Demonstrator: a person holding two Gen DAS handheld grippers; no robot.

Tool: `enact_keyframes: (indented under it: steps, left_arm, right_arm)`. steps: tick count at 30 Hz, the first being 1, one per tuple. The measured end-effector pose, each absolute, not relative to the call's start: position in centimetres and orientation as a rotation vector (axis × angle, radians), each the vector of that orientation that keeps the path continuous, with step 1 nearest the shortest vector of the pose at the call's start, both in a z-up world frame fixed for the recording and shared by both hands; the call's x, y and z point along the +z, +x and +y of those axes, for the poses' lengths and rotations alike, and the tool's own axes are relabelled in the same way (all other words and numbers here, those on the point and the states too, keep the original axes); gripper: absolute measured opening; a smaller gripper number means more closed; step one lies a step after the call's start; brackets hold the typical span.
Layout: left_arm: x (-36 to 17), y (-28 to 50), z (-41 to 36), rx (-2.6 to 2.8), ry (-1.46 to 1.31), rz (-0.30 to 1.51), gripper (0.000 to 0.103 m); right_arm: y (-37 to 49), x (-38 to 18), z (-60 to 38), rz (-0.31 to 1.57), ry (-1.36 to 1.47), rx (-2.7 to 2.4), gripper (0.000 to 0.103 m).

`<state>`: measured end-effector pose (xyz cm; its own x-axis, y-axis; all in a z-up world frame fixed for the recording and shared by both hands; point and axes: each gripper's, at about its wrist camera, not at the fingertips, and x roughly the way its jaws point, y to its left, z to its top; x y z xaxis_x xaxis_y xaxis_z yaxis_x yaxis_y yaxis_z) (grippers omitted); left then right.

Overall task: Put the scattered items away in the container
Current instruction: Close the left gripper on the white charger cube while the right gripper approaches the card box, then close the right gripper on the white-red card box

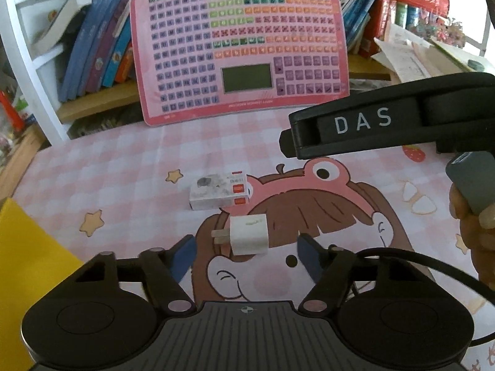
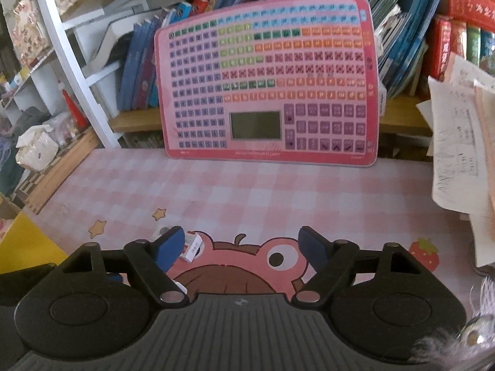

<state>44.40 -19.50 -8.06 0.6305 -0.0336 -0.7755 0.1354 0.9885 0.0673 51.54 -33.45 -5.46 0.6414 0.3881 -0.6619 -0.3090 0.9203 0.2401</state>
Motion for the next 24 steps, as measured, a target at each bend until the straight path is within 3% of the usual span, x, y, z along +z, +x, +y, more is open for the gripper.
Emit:
enact_keyframes:
  steps: [7,11,24]
  left_arm:
    - [-9.2,45.6,-19.4,-0.074,0.094,0.896,0.062]
    - [-9.3,45.9,-18.8,-0.086,0.07,0.89,0.042]
    - [-7.6,41.5,-14.5,0.025,-0.079,0.896,0.041]
  right_arm:
    - [52.6,-6.3,-32.1,0.796,0.101,0.456,0.079]
    - [53.2,-6.8,-30.8,0.808,0.089,0.495,0.079]
    - [54.4,-9.2,-25.2,0.848,-0.023,0.609,0.078]
